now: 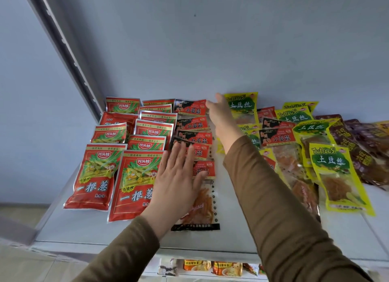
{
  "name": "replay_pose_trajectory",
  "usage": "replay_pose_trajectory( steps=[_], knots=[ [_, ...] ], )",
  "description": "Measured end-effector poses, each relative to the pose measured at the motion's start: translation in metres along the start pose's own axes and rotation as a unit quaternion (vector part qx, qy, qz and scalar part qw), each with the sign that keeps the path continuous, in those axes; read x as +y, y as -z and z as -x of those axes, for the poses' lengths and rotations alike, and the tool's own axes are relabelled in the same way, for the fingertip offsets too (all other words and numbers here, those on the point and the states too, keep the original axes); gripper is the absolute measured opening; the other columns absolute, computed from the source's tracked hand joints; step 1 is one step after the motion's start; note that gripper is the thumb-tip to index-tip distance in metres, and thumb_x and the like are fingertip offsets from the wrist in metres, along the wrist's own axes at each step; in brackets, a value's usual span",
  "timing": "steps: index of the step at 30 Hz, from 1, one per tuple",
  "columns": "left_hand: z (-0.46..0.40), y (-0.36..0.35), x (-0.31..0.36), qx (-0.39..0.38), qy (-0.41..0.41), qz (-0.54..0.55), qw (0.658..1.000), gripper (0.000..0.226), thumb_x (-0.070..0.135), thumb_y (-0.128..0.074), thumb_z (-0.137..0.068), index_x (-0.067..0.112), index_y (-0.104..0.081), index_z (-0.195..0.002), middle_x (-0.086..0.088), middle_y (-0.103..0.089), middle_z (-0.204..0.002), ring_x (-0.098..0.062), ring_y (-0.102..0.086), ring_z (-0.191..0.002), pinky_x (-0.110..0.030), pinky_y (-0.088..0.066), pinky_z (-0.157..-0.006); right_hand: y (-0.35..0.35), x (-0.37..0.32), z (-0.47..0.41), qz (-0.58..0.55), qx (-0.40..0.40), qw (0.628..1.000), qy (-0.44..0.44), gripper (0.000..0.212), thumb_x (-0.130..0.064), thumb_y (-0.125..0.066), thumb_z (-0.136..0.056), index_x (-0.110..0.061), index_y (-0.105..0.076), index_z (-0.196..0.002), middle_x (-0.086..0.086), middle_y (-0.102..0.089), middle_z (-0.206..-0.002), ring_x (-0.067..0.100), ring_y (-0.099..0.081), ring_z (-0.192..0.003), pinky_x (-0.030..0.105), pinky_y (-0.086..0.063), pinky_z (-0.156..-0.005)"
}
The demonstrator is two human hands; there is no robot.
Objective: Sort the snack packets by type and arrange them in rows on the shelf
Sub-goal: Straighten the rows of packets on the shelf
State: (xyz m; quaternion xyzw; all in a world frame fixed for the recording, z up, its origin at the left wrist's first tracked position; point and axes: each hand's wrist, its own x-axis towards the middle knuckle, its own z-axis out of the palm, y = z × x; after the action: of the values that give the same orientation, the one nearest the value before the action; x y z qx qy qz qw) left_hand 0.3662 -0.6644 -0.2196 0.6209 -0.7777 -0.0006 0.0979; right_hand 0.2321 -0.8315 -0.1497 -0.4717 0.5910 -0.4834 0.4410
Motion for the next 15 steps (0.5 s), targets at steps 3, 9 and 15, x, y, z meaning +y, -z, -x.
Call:
replay_pose_trajectory(
  steps=[3, 9, 15],
  knots=[
    [0.032, 0.012, -0.014, 0.014, -0.004, -0.002, 1.0, 0.076, 0.065, 0.0, -0.101, 0.021, 0.005, -0.163, -0.002, 0.009, -0.171, -0.019, 0.021, -0.155, -0.039, 0.013, -0.127, 0.025, -0.016, 0.029, -0.04, -0.001, 0.999, 0.032, 0.052, -0.011, -0.046, -0.103, -0.014, -0.037, -0.153, 0.003, -0.038, -0.159, 0.017, -0.038, -0.143, 0.027, -0.037, -0.101],
    [0.059, 0.002, 0.007, -0.055, -0.028, -0.029, 0.998, 0.084, 0.078, 0.007, -0.09, 0.033, 0.012, -0.161, -0.007, 0.019, -0.168, -0.031, 0.025, -0.154, -0.048, 0.014, -0.125, 0.031, 0.006, 0.119, -0.159, -0.079, 0.984, 0.009, 0.028, -0.014, -0.048, -0.104, -0.028, -0.06, -0.125, -0.03, -0.068, -0.114, -0.02, -0.059, -0.091, 0.004, -0.046, -0.069],
    [0.043, -0.01, 0.021, -0.073, 0.02, -0.022, 0.997, 0.089, 0.078, 0.003, -0.089, 0.03, 0.009, -0.163, -0.012, 0.025, -0.167, -0.04, 0.017, -0.155, -0.05, 0.016, -0.125, 0.031, 0.073, 0.161, 0.034, -0.086, 0.995, -0.023, 0.043, -0.03, -0.049, -0.105, -0.042, -0.042, -0.146, -0.014, -0.039, -0.155, 0.005, -0.04, -0.133, 0.04, -0.035, -0.115]
  ],
)
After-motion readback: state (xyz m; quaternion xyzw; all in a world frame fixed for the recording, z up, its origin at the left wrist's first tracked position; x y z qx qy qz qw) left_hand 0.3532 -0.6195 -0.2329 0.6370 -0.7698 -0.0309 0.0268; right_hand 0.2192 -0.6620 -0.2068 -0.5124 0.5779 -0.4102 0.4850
